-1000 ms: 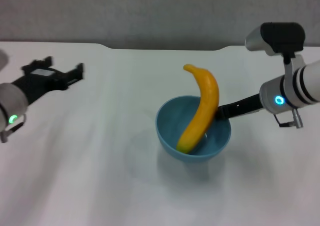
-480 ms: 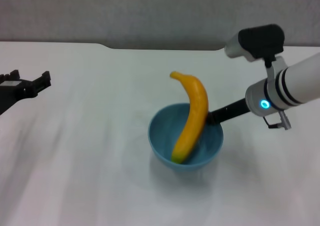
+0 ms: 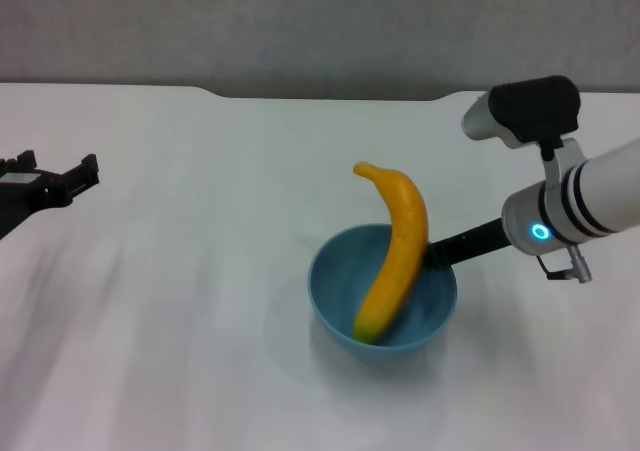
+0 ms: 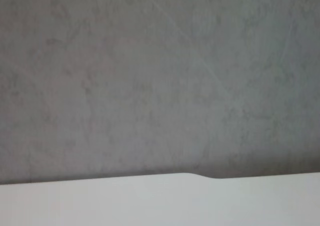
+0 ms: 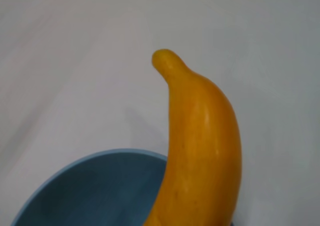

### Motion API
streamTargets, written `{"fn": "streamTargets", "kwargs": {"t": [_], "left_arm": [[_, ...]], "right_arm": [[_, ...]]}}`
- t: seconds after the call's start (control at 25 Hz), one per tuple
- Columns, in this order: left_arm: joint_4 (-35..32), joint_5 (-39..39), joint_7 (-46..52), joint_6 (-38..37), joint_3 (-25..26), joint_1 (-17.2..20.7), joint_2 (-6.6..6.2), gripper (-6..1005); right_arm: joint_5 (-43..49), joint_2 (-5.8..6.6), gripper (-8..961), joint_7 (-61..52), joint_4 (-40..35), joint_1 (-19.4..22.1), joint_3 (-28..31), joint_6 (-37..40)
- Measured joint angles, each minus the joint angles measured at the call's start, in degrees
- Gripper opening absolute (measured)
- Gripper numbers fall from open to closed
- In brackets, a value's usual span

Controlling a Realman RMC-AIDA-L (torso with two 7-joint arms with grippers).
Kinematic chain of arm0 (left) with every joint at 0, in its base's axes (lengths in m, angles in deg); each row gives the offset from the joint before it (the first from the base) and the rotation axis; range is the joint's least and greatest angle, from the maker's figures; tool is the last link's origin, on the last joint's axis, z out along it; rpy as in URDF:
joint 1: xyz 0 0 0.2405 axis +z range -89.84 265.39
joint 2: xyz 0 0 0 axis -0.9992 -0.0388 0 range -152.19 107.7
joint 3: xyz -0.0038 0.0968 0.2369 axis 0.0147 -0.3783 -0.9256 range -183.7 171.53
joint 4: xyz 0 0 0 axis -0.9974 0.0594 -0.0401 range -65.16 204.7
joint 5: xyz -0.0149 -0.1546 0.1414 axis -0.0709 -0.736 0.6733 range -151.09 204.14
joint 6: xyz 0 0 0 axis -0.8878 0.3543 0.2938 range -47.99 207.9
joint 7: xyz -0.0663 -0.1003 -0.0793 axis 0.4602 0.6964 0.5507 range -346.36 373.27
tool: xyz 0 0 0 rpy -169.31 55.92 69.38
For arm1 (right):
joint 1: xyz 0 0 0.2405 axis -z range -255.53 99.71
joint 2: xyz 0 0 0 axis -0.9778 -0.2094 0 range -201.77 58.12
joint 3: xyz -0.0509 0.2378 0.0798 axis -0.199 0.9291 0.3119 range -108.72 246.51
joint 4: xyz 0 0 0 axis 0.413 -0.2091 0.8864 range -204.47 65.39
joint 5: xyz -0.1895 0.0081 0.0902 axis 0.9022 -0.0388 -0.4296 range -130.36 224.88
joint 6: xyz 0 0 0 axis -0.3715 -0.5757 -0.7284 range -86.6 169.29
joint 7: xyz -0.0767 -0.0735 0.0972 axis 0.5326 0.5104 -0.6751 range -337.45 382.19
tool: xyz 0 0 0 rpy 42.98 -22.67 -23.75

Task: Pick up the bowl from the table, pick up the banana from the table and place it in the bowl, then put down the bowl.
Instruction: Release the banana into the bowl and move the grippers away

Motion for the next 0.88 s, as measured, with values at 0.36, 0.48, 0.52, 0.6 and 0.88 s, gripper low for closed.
{"fn": "streamTargets", "kwargs": {"t": [0.36,0.48,0.52,0.6,0.88], "left_arm": [[-0.1,-0.5,-0.4,0.0,1.4,0.1,-0.04,880],[-0.1,-0.7,-1.5,0.0,1.4,0.1,-0.04,880],[-0.1,-0.7,-1.8,0.0,1.4,0.1,-0.02,880],[-0.1,-0.8,-1.8,0.1,1.4,0.2,-0.02,880],[-0.1,-0.8,-1.8,0.1,1.4,0.8,-0.04,880]], "right_arm": [[0.0,-0.01,106,0.0,0.0,1.0,0.0,1.2],[-0.1,-0.01,107,0.0,0.1,1.4,-0.1,1.6],[-0.4,-0.01,108,0.0,0.1,1.7,-0.2,1.8],[-1.4,-0.01,108,0.0,0.1,2.4,-1.0,2.5],[-3.1,-0.01,144,3.1,-0.5,2.7,-2.7,1.8]]}}
